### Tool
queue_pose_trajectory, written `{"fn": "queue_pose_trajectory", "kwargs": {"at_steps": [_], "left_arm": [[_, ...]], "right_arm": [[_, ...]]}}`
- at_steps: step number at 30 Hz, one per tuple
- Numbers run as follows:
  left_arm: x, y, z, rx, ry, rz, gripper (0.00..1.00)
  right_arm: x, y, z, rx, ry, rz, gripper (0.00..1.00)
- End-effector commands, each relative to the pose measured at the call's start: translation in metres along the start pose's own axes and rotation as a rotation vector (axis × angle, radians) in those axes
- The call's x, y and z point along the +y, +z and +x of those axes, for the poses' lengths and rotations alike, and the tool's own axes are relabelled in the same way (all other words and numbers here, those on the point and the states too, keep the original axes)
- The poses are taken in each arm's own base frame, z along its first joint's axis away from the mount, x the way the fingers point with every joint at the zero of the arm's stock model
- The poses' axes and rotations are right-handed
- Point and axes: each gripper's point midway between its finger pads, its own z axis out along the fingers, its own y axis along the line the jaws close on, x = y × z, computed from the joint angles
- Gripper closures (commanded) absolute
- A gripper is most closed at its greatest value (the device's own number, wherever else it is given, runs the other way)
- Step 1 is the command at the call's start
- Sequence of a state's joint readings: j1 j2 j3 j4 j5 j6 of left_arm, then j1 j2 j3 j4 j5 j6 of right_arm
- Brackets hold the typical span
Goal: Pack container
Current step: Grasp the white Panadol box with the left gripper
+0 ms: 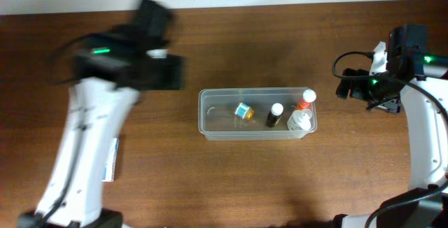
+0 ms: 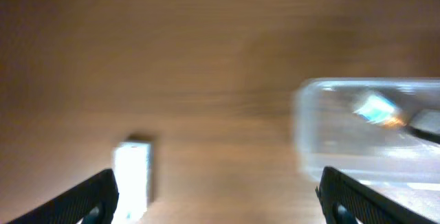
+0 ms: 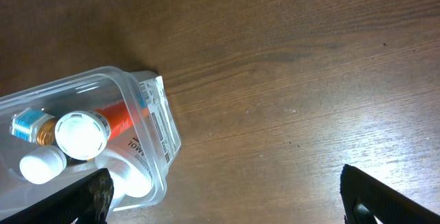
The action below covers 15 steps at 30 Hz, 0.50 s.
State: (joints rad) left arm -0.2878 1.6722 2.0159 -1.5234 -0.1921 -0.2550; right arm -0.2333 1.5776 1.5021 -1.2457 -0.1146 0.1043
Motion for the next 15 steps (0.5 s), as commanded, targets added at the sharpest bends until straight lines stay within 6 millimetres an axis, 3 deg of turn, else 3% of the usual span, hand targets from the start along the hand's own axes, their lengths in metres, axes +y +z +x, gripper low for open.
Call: {"fn": "queue_pose_trajectory", "kwargs": {"at_steps": [1, 5, 10, 11, 15], "left_arm": [[0.064, 0.005, 0.016, 0.092, -0.147, -0.094, 0.06], [0.096, 0.022, 0.046, 0.226, -0.234, -0.114, 0.06], [0.12, 0.055, 0.09, 0.319, -0.319, -0.146, 0.05], [0.123, 0.064, 0.097, 0.323, -0.339, -0.138, 0.01], [0.122, 0.109, 0.133, 0.409, -0.306, -0.015, 0.01]], "right_arm": [[0.0, 0.0, -0.001, -0.002, 0.003, -0.005, 0.02], [0.0, 0.0, -0.001, -0.002, 0.003, -0.005, 0.02], [0.0, 0.0, 0.0, -0.001, 0.003, -0.005, 0.02], [0.0, 0.0, 0.0, -0.001, 0.003, -0.005, 0.02], [0.0, 0.0, 0.0, -0.001, 0.004, -0.006, 0.02]]}}
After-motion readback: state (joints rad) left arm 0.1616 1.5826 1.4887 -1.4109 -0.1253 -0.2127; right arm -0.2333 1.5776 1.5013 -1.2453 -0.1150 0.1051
